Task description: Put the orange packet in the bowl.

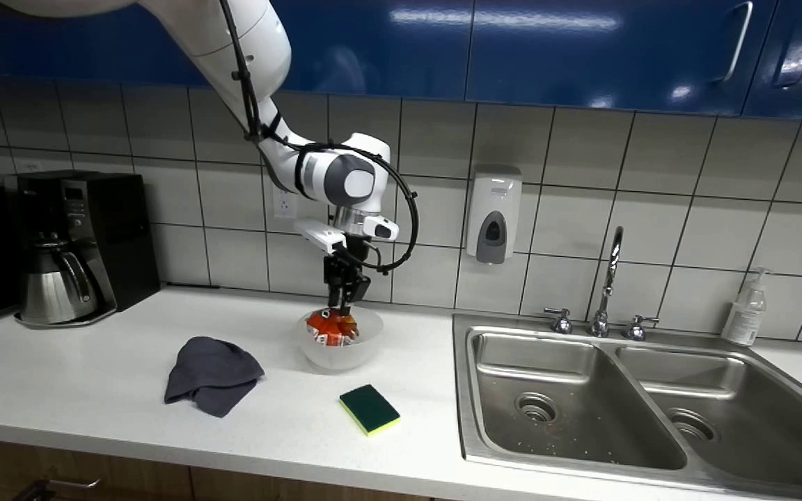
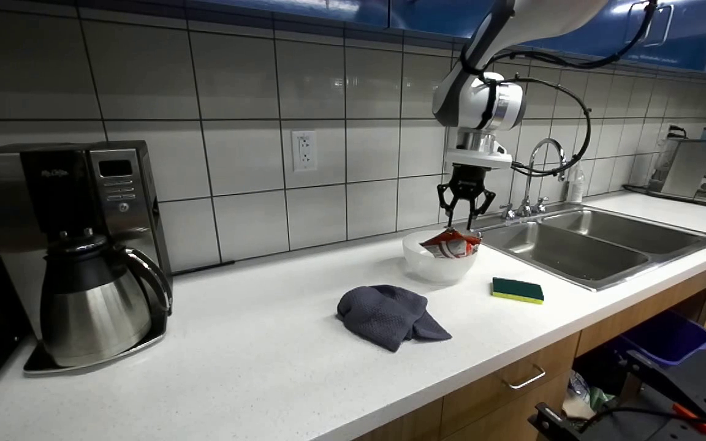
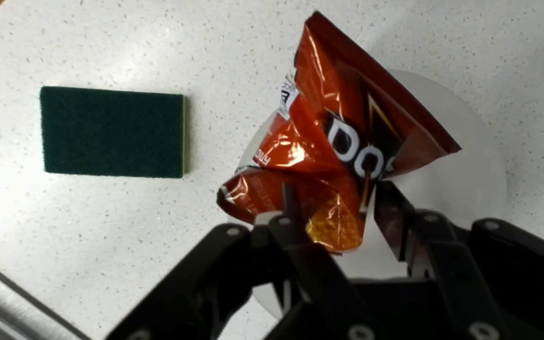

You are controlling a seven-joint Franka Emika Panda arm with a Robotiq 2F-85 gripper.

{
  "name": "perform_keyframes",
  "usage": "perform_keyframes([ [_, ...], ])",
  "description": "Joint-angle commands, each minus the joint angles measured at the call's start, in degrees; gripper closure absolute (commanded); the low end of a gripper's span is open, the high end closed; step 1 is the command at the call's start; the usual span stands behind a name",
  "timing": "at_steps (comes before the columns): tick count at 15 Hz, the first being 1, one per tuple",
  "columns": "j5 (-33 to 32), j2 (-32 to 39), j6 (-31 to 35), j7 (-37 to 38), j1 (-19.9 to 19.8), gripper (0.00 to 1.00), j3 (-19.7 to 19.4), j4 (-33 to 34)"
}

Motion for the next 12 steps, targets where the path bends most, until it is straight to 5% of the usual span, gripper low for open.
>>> perform_keyframes([
  [1, -0.52, -4.4, 1.6, -2.12, -0.04, 0.23, 0.41, -4.15],
  [4, -1.16, -7.33, 2.81, -3.58, 0.43, 0.01, 0.43, -6.68],
  [12, -3.35, -21.17, 4.49, -14.14, 2.47, 0.0, 2.07, -21.09],
])
